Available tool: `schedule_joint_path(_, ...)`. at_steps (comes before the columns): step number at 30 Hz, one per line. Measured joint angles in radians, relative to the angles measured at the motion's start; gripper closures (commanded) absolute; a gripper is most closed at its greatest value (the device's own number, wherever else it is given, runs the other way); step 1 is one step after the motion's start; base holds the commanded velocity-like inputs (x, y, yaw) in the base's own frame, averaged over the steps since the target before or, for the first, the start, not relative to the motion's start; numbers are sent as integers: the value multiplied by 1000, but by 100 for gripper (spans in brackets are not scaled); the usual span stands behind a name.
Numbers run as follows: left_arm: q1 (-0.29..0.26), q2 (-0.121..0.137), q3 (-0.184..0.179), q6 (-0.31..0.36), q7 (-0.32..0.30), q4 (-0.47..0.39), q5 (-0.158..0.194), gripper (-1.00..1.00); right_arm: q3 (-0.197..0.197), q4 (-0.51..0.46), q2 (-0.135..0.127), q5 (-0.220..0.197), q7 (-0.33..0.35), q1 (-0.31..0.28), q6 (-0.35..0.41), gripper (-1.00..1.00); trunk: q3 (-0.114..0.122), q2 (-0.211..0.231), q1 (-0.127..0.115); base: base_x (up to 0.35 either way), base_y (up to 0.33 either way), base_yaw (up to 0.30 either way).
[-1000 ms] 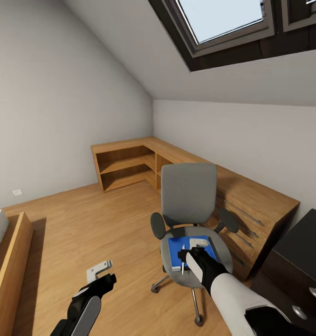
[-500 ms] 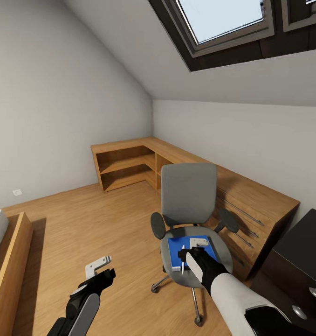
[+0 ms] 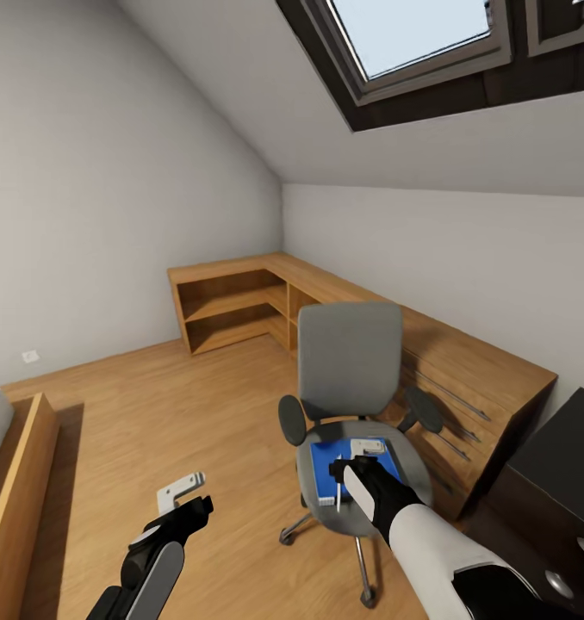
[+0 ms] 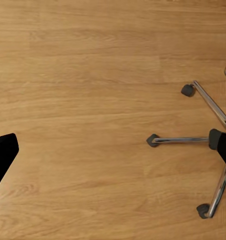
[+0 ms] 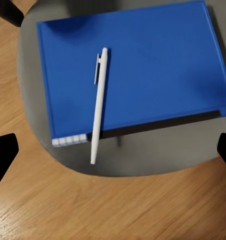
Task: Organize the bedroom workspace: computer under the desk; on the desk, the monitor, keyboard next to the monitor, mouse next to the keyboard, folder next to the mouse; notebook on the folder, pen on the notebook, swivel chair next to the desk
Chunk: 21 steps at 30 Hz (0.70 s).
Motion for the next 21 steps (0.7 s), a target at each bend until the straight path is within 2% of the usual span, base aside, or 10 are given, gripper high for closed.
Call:
schedule_joint_path(7,0,0,0,1,-1,0,0,-100,1,0,0,0,1,0,1,-100,0,0,0,189,0,0)
schedule_joint_path(21,0,0,0,0,2,0,0,-100,2,0,0,0,2,0,1,-100,0,0,0,19,0,0)
